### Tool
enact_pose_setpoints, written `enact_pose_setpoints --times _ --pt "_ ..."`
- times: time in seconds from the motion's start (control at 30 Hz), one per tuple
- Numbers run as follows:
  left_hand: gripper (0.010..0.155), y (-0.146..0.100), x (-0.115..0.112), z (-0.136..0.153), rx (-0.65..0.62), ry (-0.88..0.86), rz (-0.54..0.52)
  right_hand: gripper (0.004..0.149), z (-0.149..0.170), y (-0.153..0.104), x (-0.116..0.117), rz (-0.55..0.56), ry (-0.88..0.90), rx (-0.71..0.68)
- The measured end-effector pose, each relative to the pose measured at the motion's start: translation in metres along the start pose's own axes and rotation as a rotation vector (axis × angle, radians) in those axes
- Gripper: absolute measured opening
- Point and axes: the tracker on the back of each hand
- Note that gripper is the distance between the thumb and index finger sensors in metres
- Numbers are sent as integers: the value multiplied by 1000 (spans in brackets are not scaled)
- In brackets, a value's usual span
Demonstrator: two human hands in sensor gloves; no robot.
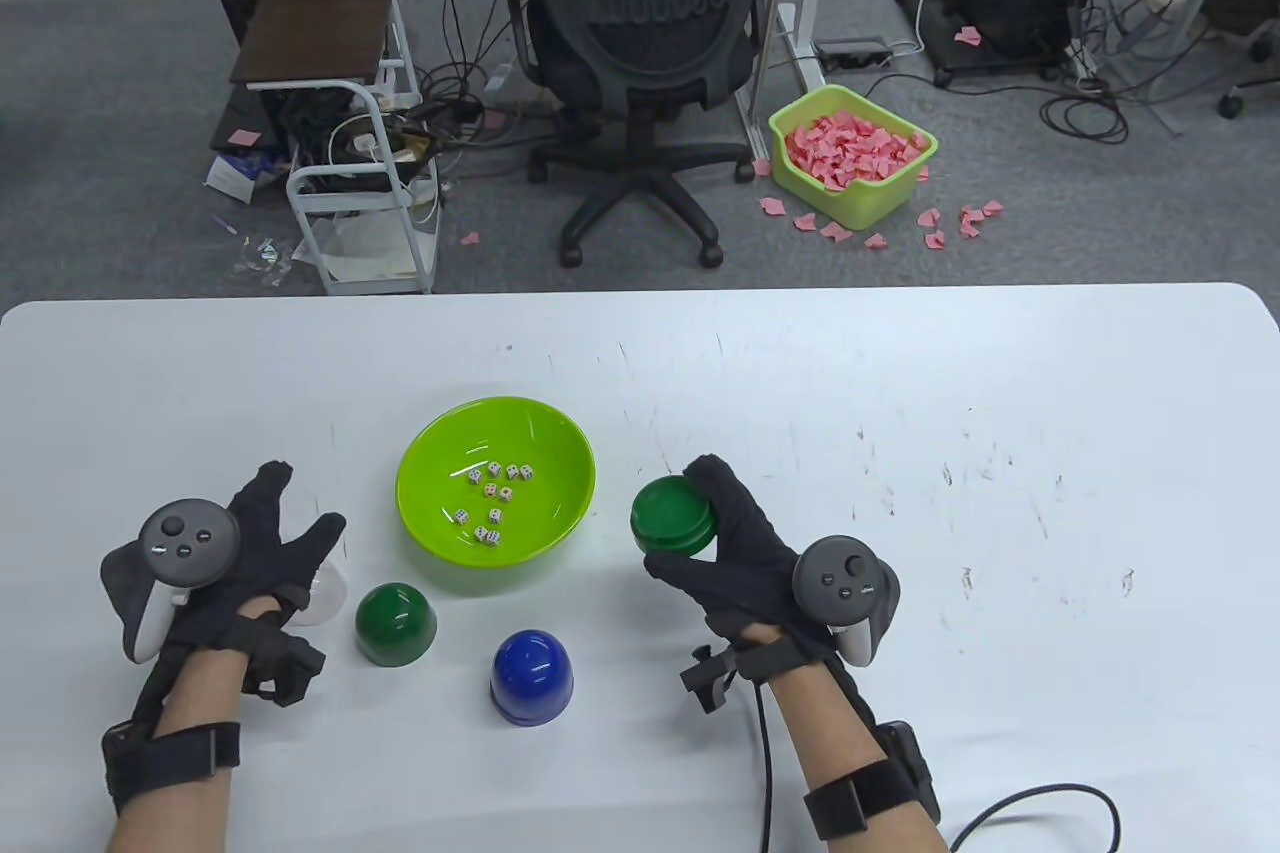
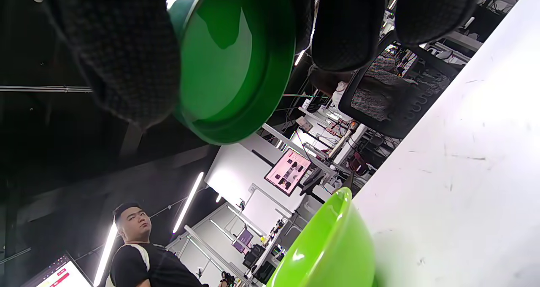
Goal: Pour dice into bowl
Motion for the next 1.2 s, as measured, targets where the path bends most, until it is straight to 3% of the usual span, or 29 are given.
enact_pose_setpoints --times 0.17,0.3,0.5,0.87,1.2 --pt "86 10 -16 8 72 240 177 95 -4 -1 4 -14 -9 -23" --pt "85 15 -29 11 118 315 299 95 -5 -1 6 -24 -16 -31" --pt "79 19 -44 7 137 393 381 95 -5 -1 6 -23 -14 -33" --pt "82 18 -47 3 91 488 327 95 -6 -3 9 -38 -18 -35" --pt "85 10 -9 -9 11 407 192 95 -7 -4 17 -79 -65 -44"
Point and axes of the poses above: the tracker on the back of each hand, its own z axis roughly to the little-finger side, its own y axis roughly from the wrist to the fingertips, x = y × z, and after that the axes turned 4 degrees about y, right-handed
